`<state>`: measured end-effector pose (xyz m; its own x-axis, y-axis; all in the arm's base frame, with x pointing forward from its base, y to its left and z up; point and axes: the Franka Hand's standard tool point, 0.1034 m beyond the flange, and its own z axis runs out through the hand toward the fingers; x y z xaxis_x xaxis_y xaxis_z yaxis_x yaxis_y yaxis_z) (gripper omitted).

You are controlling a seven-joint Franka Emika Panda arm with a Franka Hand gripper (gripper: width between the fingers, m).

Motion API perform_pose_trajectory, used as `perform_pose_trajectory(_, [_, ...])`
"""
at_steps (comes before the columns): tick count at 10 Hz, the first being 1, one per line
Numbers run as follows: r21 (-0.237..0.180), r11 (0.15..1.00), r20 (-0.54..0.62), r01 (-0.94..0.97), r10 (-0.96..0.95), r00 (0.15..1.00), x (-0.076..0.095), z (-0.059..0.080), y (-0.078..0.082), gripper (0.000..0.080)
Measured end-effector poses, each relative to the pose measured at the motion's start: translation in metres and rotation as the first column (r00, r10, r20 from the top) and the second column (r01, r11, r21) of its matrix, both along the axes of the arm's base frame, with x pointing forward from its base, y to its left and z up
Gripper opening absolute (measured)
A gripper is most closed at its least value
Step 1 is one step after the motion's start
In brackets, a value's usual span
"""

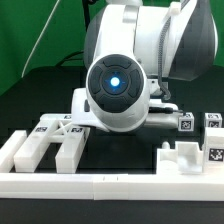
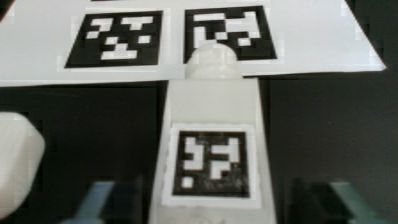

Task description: Assemble chair

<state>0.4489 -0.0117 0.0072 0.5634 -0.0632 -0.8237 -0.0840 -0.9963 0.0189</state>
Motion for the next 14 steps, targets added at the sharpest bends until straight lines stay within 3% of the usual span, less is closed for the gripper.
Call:
perform_pose_trajectory(5, [0.000,1.000,0.001,0.000,0.000,1.000,0.001,0.001,0.000,0.0285])
perform_pose_trajectory(6, [0.014,1.000,-0.015,-0.006,0.006,1.000,0.007,0.017,0.006,0.0285])
perform_pose_trajectory(7, [0.034,0.999,0.008,-0.013,0.013,1.000,0.022,0.042,0.009,0.0285])
perform_pose_trajectory(9, [0.047,0.999,0.045,0.004,-0.006,0.999,0.039,0.072,-0.002,0.0285])
perform_pose_trajectory(10, [0.046,0.999,0.067,-0.010,0.007,0.998,0.043,0.078,-0.007,0.0285])
perform_pose_trajectory(11, [0.038,0.999,0.155,-0.017,0.011,0.988,0.052,0.073,-0.007,0.0285])
perform_pose_trajectory(13, [0.027,0.999,0.306,-0.020,0.011,0.952,0.056,0.075,-0.006,0.0285])
perform_pose_trajectory(14, [0.013,1.000,0.332,-0.001,-0.004,0.943,0.061,0.078,0.002,0.0285])
